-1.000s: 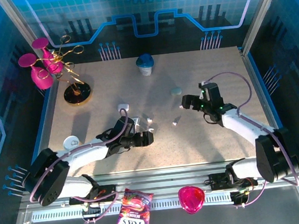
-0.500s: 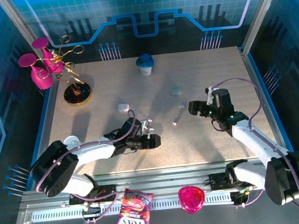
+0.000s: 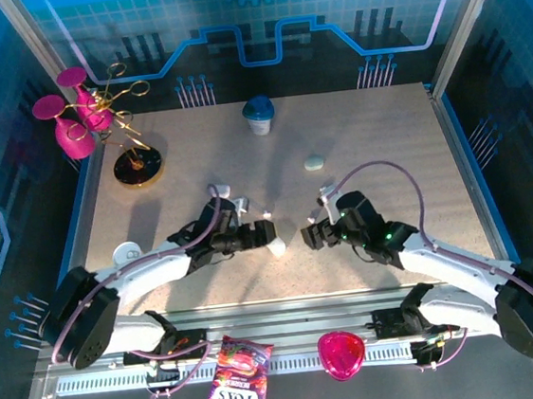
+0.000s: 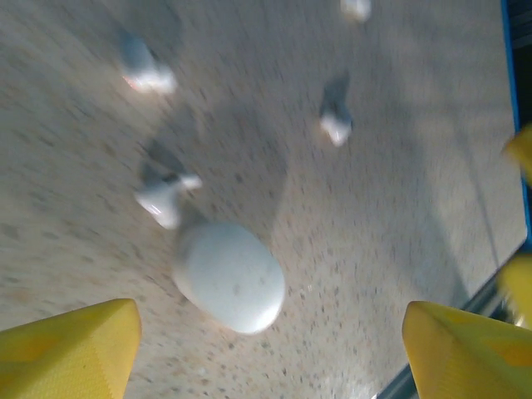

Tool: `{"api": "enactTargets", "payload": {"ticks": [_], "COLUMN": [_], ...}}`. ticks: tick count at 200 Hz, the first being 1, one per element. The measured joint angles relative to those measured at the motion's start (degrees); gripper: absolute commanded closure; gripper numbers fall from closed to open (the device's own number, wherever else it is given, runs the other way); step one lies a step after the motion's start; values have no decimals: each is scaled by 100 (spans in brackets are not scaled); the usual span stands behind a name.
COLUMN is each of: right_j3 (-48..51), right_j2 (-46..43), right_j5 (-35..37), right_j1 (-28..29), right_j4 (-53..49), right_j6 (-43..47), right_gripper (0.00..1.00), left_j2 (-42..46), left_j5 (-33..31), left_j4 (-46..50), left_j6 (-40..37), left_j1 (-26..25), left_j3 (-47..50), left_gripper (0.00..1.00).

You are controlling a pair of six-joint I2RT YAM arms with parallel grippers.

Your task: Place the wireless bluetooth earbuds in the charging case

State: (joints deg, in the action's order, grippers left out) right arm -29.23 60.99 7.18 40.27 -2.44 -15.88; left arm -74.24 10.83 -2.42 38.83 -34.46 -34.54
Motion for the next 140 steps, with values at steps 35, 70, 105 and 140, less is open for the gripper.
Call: {"api": "enactTargets", "payload": {"ticks": [35, 70, 105, 140], "right_j3": [192, 155, -151, -304], "right_j2": [831, 1963, 2750, 3032], "right_j5": [289, 555, 632, 625], "right_j1": [940, 1403, 1528, 1515], "right_j4": [874, 1596, 1937, 2282], "right_j6": [317, 527, 568, 546], "right_gripper": [14, 18, 23, 33], "left_j2": [461, 498, 498, 498], "left_j5": [-181, -223, -219, -219], "left_j4": [358, 518, 514, 514], "left_j6": [-114, -146, -144, -142], "left_j1": [420, 474, 474, 474], "left_j3": [0, 20, 142, 223], "left_gripper": [14, 14, 13, 12]}}
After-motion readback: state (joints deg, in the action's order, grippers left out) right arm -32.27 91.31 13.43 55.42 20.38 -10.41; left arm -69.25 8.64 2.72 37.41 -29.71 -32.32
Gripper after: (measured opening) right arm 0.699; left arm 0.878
